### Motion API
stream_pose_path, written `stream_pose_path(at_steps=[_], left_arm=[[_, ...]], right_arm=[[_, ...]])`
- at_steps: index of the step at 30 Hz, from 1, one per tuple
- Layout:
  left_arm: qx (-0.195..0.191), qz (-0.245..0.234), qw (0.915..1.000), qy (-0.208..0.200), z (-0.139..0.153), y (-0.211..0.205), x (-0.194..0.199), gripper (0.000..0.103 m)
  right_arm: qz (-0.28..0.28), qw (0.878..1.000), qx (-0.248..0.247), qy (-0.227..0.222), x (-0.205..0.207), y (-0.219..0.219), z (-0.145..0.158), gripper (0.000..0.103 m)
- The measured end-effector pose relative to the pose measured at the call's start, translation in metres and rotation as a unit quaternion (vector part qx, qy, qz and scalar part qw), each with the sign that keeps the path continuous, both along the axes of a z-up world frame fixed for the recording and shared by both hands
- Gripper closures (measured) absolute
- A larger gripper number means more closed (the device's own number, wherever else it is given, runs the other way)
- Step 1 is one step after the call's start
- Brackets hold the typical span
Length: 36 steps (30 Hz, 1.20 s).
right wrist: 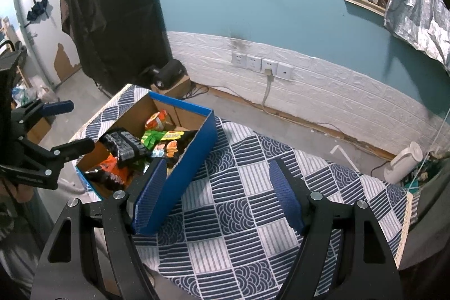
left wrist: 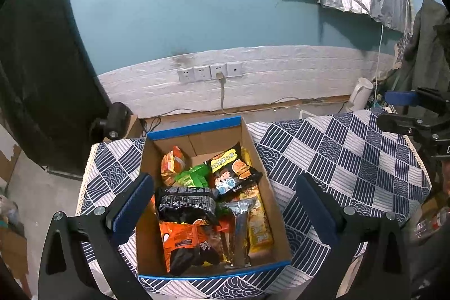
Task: Organize snacks
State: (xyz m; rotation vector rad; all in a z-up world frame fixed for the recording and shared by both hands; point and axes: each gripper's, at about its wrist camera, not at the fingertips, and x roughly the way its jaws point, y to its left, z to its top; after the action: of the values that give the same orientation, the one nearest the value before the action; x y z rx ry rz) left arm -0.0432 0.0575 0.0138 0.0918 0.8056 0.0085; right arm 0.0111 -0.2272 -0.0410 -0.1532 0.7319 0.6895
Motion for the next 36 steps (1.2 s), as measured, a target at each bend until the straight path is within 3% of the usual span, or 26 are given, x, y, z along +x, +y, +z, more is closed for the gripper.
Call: stream_pose_path(at_steps=[36], left_arm=[[0.024, 0.012, 0.9996, 0.005, -0.0035, 0.0016, -0.0026, 0.001]], right_arm=[[0.007, 1.000, 0.002, 0.002, -0.0070, 0.0100, -0.0003, 0.027]])
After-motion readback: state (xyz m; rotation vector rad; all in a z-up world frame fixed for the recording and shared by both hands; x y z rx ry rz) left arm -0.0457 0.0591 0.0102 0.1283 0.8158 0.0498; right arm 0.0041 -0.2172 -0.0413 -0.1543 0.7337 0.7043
